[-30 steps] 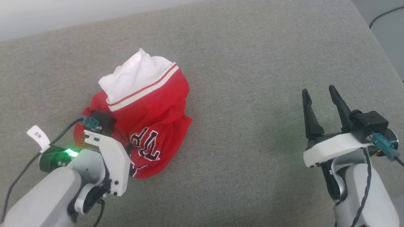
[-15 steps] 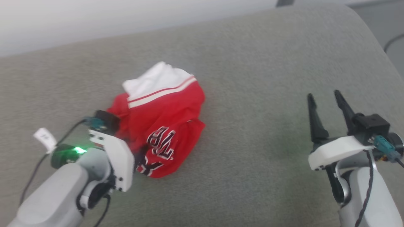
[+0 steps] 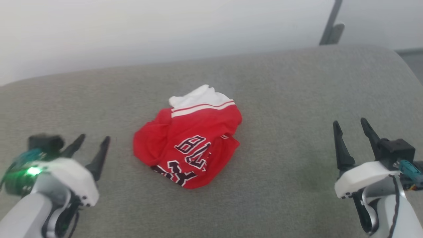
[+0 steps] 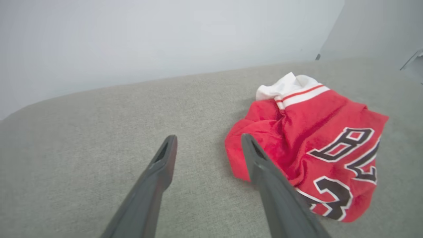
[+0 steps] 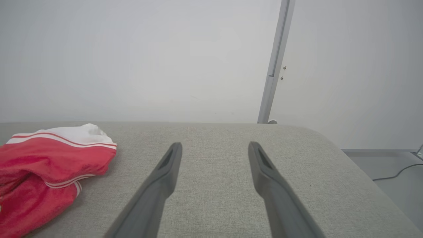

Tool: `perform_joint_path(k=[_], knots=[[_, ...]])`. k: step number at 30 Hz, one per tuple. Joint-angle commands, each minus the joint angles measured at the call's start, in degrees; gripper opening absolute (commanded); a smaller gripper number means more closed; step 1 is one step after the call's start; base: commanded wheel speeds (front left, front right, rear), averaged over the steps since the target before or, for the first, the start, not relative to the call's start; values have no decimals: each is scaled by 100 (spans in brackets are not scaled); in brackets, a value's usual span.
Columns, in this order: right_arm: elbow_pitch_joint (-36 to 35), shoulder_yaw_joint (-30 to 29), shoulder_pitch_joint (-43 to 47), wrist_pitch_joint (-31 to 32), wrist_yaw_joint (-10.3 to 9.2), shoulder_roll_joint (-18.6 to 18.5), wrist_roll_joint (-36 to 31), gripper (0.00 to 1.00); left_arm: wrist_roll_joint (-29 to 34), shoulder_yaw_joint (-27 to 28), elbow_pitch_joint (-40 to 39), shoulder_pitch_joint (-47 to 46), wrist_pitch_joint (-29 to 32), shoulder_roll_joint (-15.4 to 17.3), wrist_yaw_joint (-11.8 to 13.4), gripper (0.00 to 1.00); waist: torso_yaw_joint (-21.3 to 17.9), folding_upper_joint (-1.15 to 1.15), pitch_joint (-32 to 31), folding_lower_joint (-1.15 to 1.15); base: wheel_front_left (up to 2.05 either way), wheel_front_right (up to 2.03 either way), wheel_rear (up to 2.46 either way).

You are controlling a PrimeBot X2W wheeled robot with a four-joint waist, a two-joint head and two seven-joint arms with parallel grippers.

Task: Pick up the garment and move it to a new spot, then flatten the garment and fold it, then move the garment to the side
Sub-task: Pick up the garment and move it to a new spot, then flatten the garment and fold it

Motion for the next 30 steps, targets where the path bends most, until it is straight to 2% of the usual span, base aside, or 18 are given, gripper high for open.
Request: perform_joint_path(k=[1,6,12,21,30], knots=[[-26,-28,91,21,0,-14,13,100,-20,123,-13,207,-253,48,20,100,147,1,-149,0,0,0,0],[-78,-69,250,73,0,-80,17,100,-219,515,25,723,-952,168,33,100,298,1,-312,0,0,0,0],[-126,-130,398,102,0,-116,33,100,-298,836,45,1253,-1374,150,115,100,442,1,-436,0,0,0,0],[-171,-159,517,148,0,-91,31,100,-358,1582,112,1904,-1512,-90,34,100,564,1,-520,0,0,0,0],[-250,-174,601,203,0,-54,0,100,-64,2109,153,2150,-1508,-386,-247,100,720,1,-589,0,0,0,0]])
